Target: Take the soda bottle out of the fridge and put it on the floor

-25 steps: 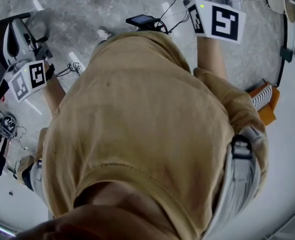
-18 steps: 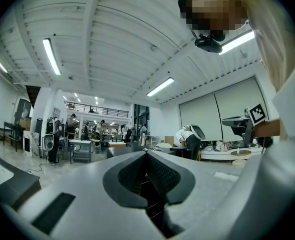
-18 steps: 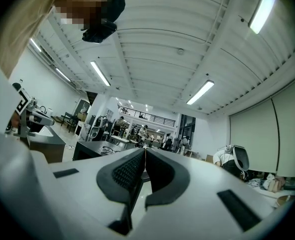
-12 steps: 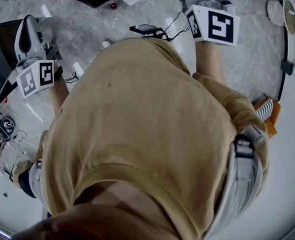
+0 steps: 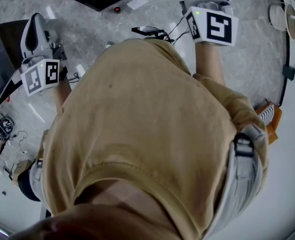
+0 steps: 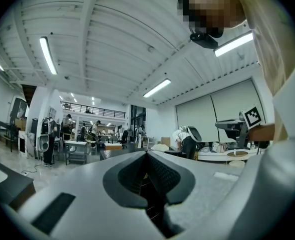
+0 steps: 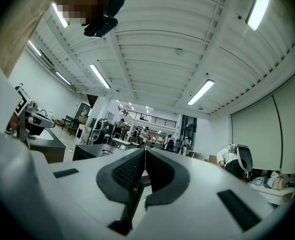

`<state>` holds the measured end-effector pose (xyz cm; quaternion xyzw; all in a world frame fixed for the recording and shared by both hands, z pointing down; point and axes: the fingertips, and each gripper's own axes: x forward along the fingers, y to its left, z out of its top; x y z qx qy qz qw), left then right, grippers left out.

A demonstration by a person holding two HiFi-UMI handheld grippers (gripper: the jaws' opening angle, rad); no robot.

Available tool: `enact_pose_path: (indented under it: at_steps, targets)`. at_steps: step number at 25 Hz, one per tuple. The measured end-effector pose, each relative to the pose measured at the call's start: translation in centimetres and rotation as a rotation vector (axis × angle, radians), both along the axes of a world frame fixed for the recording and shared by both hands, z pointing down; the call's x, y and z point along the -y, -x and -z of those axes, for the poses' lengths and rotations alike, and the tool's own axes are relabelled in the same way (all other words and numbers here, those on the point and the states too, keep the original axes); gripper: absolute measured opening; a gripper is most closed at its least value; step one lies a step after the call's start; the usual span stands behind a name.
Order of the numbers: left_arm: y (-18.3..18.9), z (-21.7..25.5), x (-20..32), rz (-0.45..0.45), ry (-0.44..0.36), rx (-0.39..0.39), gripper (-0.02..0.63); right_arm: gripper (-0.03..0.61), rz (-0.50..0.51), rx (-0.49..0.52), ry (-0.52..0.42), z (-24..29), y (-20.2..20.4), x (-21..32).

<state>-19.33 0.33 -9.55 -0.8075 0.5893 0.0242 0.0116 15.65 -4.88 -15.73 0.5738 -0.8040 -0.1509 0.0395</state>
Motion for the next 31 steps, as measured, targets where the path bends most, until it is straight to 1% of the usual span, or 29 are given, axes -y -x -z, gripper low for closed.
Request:
enact_pose_path:
  at_steps: [9, 13, 19, 26, 31]
  targets:
    - [-1.0, 0.3, -0.1, 0.002, -0.007, -0.007, 0.003, 0.002, 0.013, 0.011, -0.003, -0.2, 0.1, 0.0]
    - [-1.2, -0.1, -0.1, 0.005, -0.003, -0.015, 0.002, 0.002, 0.007, 0.029, -0.01, -0.2, -0.3, -0.1]
    - [-2.1, -0.6, -0.8, -0.014, 0.014, -0.021, 0.003, 0.002, 0.014, 0.068, -0.018, 0.3, -0.5, -0.7]
    - [-1.3, -0.8, -2.1, -0.011, 0.006, -0.023, 0.002, 0.002, 0.029, 0.07, -0.023, 0.2, 0.6, -2.0]
    - [-1.4, -0.5, -2.9, -0.018, -0.003, -0.026, 0.003, 0.002, 0.025, 0.068, -0.025, 0.4, 0.7, -2.7]
